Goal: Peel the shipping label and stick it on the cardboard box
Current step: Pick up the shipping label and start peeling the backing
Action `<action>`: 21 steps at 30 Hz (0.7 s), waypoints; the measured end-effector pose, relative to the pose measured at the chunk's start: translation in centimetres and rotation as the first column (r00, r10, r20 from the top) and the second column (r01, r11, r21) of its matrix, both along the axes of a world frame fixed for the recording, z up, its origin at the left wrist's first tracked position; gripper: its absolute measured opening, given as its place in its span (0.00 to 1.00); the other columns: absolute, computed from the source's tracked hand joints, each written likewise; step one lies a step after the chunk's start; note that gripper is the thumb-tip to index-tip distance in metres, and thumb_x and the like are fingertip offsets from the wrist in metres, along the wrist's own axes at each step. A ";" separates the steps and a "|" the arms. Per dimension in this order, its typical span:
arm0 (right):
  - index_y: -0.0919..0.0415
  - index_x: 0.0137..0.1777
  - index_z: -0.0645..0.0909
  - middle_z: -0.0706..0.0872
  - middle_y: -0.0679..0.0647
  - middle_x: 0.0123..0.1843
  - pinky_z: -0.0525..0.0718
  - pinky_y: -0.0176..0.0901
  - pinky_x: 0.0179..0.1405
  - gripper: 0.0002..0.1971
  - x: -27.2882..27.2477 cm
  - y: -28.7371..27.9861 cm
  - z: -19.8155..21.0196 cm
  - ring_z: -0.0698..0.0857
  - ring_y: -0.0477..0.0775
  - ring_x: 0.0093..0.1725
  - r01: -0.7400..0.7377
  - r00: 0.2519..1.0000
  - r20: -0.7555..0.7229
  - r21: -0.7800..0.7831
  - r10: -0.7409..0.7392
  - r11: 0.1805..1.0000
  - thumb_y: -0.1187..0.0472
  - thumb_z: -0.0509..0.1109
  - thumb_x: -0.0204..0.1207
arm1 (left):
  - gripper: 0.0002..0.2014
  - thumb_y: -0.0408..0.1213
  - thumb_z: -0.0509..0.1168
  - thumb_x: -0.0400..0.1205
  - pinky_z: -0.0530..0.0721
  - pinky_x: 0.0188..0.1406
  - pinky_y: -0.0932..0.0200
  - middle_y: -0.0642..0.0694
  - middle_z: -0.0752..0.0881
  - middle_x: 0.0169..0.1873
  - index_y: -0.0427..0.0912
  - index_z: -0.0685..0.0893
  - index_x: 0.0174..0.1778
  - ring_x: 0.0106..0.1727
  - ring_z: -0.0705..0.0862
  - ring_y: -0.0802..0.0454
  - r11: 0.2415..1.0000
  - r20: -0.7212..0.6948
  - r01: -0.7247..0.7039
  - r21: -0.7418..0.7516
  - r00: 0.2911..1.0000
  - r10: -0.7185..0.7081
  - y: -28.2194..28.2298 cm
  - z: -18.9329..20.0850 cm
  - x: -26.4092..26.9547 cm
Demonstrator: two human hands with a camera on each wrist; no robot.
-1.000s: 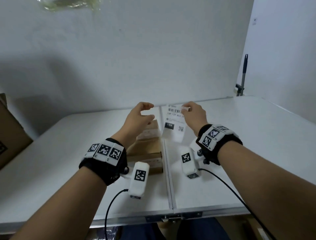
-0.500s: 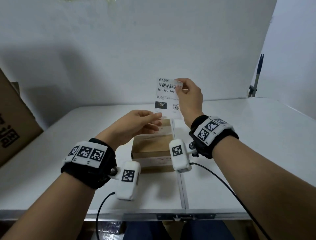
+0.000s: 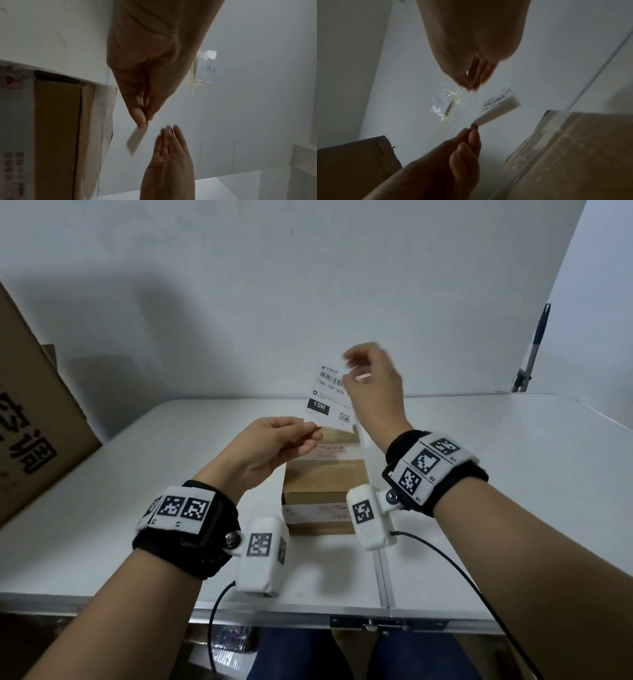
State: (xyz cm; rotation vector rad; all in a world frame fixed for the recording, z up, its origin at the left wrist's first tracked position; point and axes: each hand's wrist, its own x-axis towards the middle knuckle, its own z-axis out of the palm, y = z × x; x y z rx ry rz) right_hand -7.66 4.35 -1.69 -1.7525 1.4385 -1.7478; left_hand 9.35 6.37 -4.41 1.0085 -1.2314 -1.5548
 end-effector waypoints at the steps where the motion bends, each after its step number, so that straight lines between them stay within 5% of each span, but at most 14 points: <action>1: 0.58 0.53 0.84 0.88 0.52 0.53 0.82 0.35 0.53 0.10 0.4 0.5 0.1 0.86 0.47 0.50 -0.110 0.993 -0.035 0.071 0.113 0.991 0.70 0.69 0.74 | 0.06 0.29 0.66 0.81 0.89 0.39 0.70 0.43 0.91 0.35 0.30 0.88 0.45 0.31 0.87 0.58 1.000 -0.001 -0.009 -0.005 1.000 0.009 -0.1 -0.1 -0.1; 3: 0.59 0.48 0.89 0.92 0.51 0.50 0.83 0.35 0.55 0.07 1.1 1.2 -0.2 0.89 0.47 0.51 -0.242 0.949 -0.141 0.241 0.281 0.940 0.67 0.70 0.75 | 0.06 0.30 0.67 0.81 0.89 0.40 0.69 0.43 0.90 0.36 0.31 0.88 0.45 0.32 0.87 0.57 1.000 0.004 -0.020 -0.024 1.000 0.020 -0.1 -0.2 -0.2; 6: 0.58 0.47 0.90 0.92 0.49 0.48 0.81 0.30 0.51 0.08 1.2 1.4 -1.1 0.88 0.45 0.51 -0.209 0.935 -0.221 0.288 0.278 0.934 0.63 0.69 0.75 | 0.05 0.32 0.69 0.80 0.88 0.40 0.69 0.42 0.90 0.37 0.34 0.89 0.43 0.34 0.87 0.56 0.998 0.004 -0.044 -0.053 0.999 0.044 -0.3 -0.3 -0.3; 10: 0.58 0.47 0.91 0.92 0.47 0.45 0.76 0.17 0.42 0.07 0.6 1.7 -1.7 0.86 0.40 0.47 -0.207 0.947 -0.183 0.279 0.263 0.938 0.61 0.70 0.76 | 0.05 0.32 0.69 0.80 0.88 0.41 0.69 0.43 0.90 0.37 0.34 0.89 0.42 0.33 0.86 0.56 0.997 -0.008 -0.049 -0.065 0.999 0.048 -0.4 -0.6 -0.2; 21: 0.59 0.50 0.90 0.92 0.50 0.46 0.77 0.21 0.44 0.08 0.3 2.1 -2.3 0.88 0.43 0.50 -0.236 0.959 -0.083 0.292 0.270 0.927 0.61 0.72 0.75 | 0.07 0.28 0.64 0.83 0.89 0.47 0.66 0.40 0.89 0.42 0.33 0.89 0.47 0.37 0.87 0.55 0.992 0.039 0.020 -0.125 0.999 -0.015 -0.3 -0.5 -0.1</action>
